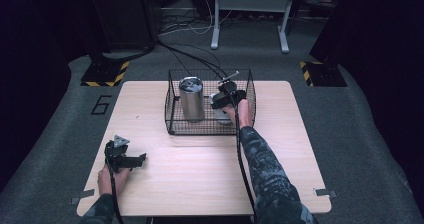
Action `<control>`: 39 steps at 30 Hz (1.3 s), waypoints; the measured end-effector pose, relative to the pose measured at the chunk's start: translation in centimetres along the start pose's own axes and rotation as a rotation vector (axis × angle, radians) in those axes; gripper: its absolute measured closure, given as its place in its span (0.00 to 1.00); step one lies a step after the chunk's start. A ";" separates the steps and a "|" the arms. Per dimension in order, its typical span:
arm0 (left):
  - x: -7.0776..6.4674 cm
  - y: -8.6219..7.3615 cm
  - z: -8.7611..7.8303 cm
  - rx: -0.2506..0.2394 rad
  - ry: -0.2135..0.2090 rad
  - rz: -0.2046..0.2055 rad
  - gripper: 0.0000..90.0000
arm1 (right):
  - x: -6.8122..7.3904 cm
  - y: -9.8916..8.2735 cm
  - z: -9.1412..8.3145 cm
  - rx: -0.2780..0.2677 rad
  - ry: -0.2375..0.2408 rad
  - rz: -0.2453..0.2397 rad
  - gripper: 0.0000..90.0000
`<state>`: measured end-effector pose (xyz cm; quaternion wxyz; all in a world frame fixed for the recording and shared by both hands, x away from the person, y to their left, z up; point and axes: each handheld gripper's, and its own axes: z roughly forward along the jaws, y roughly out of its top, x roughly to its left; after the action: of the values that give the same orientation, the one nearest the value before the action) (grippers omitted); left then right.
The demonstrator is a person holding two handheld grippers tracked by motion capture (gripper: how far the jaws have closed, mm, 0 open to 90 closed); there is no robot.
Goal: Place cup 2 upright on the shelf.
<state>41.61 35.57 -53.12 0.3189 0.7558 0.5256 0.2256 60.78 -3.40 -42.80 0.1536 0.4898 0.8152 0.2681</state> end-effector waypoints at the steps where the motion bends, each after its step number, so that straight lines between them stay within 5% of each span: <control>1: 0.0 0.0 0.0 0.000 0.000 0.000 0.00 | 0.0 0.0 0.0 0.001 0.001 -0.004 0.06; 21: 0.0 0.0 0.0 0.001 0.000 0.001 0.00 | -0.2 -0.1 -1.0 0.027 0.027 -0.021 0.00; 39: 0.0 0.0 0.0 0.000 0.000 0.001 0.00 | 0.4 -0.1 -6.2 -0.108 0.067 -0.087 0.01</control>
<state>41.62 35.58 -53.11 0.3186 0.7560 0.5253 0.2256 57.33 -4.91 -37.83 0.1640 0.4355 0.8249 0.3208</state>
